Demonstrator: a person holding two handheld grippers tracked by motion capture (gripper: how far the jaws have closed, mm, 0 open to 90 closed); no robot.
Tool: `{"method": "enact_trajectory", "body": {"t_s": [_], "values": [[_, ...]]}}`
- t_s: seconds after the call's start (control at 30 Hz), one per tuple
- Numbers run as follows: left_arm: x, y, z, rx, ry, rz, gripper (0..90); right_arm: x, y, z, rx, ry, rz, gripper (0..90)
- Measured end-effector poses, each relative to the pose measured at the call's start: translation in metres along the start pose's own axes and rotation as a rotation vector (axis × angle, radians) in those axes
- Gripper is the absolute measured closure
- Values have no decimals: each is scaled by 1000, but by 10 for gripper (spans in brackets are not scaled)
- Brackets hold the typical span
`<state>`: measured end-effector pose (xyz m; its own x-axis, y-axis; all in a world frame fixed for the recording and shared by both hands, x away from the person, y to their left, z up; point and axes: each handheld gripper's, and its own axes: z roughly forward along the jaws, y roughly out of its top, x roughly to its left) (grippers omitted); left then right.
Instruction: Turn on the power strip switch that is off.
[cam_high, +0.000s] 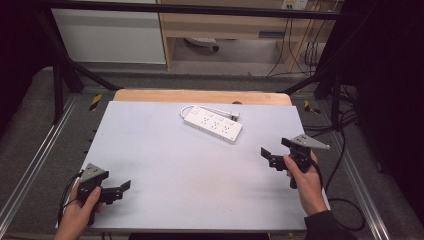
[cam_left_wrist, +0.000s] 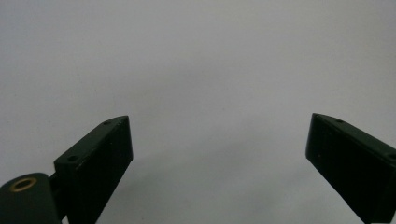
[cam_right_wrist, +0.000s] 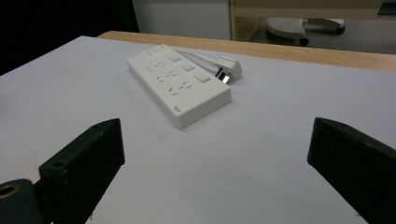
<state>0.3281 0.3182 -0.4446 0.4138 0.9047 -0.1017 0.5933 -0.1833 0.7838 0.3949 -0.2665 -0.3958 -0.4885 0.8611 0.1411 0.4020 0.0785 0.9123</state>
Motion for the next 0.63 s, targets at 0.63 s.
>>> {"method": "enact_trajectory", "body": {"t_s": [0.63], "values": [[0,0,-1,0,3,1,73,0,-56,-6,113,-40,-47,37]]}}
